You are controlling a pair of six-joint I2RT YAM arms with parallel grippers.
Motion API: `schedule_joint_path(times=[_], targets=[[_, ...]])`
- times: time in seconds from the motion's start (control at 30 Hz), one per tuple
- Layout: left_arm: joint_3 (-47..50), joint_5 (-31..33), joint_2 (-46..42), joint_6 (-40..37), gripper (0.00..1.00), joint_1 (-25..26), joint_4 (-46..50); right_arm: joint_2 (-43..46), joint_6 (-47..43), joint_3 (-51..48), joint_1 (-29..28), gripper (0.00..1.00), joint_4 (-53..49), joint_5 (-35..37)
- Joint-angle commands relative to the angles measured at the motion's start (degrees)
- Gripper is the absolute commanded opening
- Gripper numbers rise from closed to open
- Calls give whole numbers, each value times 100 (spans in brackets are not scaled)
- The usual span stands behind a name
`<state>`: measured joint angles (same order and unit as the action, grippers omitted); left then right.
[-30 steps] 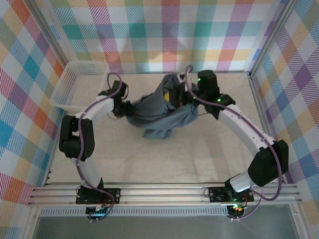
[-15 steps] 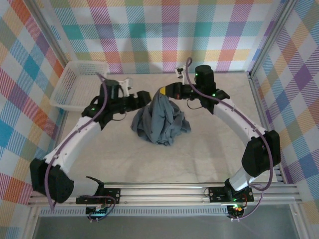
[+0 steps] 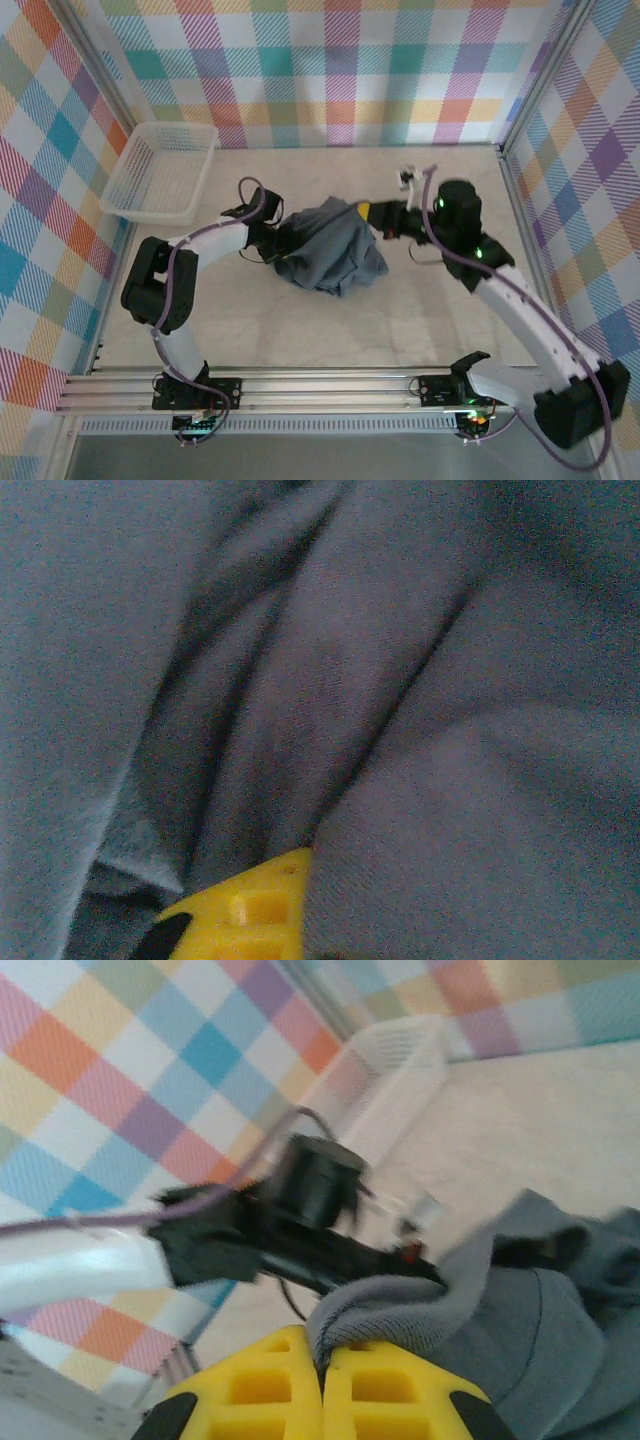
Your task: Fold the inside-out t-shirt
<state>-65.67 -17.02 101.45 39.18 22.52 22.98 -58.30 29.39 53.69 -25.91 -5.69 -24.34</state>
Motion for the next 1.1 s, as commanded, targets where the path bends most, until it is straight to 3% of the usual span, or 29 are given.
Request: schedule_joint_path(times=[0.0, 0.03, 0.07, 0.1, 0.17, 0.27, 0.4, 0.5, 0.6, 0.67, 0.73, 0.8, 0.87, 0.9, 0.97, 1.07], targets=[[134, 145, -505, -109, 0, -127, 130, 934, 68, -1544, 42, 0, -6, 1253], [181, 24, -592, -153, 0, -125, 60, 1260, 296, -2149, 37, 0, 119, 1283], [239, -110, -705, -177, 0, -105, -32, 1584, 525, -2759, 42, 6, 168, 1304], [274, -194, -818, -198, 0, -58, -108, 1891, 718, -3113, 43, 19, -109, 1400], [327, -368, -978, -309, 0, 89, -221, 2343, 722, -3224, 42, 46, -711, 1476], [256, -490, -1099, -480, 0, 365, -190, 2317, 129, -2685, 41, 62, -987, 1406], [6, -637, -1150, -585, 0, 607, 10, 470, -869, -1362, -244, 72, -913, 828], [-85, -663, -1363, -565, 0, 665, 15, -914, -1762, -584, -835, 83, -663, 1226], [-211, -529, -1598, -510, 0, 674, 195, -2030, -2234, -108, -975, 84, -243, 1271], [-324, -423, -1711, -526, 0, 674, 372, -2685, -2286, 211, -993, 82, -121, 1232], [-401, -295, -1815, -538, 0, 666, 506, -3217, -2287, 482, -994, 71, -107, 1133], [-469, -50, -1922, -534, 0, 643, 696, -3506, -2216, 796, -995, 45, -405, 1175], [-459, 258, -1998, -478, 0, 537, 919, -3300, -1954, 846, -990, 9, -511, 1293], [-405, 377, -2028, -460, 0, 448, 965, -3013, -1745, 788, -965, 0, -506, 1253], [-174, 451, -2026, -542, 0, 297, 849, -2272, -1263, 533, -879, 0, -203, 828], [230, 1083, -1848, -1028, 0, 255, 573, -1483, -222, 260, -592, 0, 460, -384]])
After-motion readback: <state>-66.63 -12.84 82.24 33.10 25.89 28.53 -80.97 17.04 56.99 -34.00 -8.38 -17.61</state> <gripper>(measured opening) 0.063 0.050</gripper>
